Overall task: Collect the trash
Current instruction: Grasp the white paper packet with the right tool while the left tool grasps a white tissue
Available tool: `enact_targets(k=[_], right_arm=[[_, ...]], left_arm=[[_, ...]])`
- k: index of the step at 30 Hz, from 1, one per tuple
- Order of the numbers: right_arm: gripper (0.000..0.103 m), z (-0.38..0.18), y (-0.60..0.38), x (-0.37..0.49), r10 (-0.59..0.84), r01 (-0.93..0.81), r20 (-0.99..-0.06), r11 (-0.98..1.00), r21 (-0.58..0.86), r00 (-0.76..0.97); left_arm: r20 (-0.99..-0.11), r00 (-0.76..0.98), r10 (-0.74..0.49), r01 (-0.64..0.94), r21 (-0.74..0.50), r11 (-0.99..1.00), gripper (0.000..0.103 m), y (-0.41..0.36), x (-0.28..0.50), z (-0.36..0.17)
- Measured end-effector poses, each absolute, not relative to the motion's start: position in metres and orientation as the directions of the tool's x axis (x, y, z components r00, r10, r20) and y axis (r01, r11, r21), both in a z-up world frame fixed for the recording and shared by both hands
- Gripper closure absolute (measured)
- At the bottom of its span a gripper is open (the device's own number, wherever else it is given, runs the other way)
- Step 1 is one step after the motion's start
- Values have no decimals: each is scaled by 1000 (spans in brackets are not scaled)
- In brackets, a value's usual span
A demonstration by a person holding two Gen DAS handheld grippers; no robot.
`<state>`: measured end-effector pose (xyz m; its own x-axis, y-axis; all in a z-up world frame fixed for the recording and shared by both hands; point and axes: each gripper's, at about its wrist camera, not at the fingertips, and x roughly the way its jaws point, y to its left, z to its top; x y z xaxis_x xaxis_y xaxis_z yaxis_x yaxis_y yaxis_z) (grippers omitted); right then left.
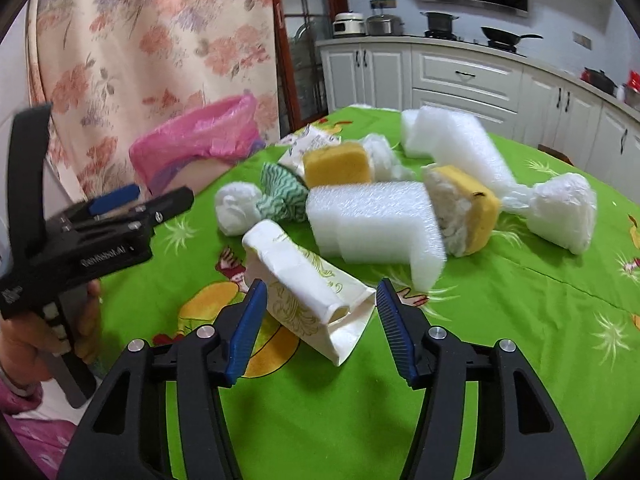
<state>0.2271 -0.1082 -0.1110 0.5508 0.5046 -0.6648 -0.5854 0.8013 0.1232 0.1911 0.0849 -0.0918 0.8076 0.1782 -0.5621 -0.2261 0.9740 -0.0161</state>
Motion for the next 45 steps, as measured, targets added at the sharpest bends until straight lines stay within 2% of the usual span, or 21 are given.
enact_targets(k=[5, 10, 22, 25, 28, 31, 32, 33, 34, 36, 39, 45], right_arm=[[61, -116, -100, 228, 508, -617, -670, 781, 95, 541], [83, -115, -95, 226, 521, -646, -669, 759, 80, 529], [85, -104, -121, 210, 517, -609, -629, 789, 87, 580], [85, -102, -130, 208, 516, -596, -621, 797, 97, 590], [85, -101, -138, 207, 512, -582, -618, 806, 106, 596], [85, -100, -144, 206, 509, -572, -616, 812, 113, 601], [85, -99, -145, 206, 508, -569, -615, 815, 115, 603], [85, -99, -146, 206, 508, -567, -614, 815, 117, 604], [85, -99, -147, 206, 509, -565, -612, 816, 119, 605], [85, -98, -147, 206, 511, -564, -610, 817, 123, 606], [85, -98, -146, 205, 517, -569, -607, 812, 126, 603], [85, -97, -140, 200, 533, -586, -598, 800, 127, 598]], left_arm=[[-566, 803, 185, -237, -18, 971, 8, 88, 192, -92], [-572, 800, 182, -240, -26, 970, 8, 90, 193, -92], [-599, 793, 111, -155, -23, 988, 10, 66, 214, -94], [-614, 785, 87, -133, -29, 991, 17, 59, 228, -95], [-643, 761, 81, -122, -19, 992, 29, 53, 244, -100], [-672, 738, 66, -111, -24, 994, 48, 51, 253, -107], [-684, 727, 58, -103, -25, 994, 62, 50, 255, -110], [-688, 723, 61, -103, -20, 995, 70, 48, 256, -112], [-688, 723, 68, -104, -10, 995, 72, 48, 255, -113], [-677, 733, 73, -100, -1, 995, 85, 48, 249, -114], [-657, 750, 79, -108, -4, 994, 90, 51, 240, -110], [-606, 791, 83, -95, 12, 995, 90, 48, 218, -98]])
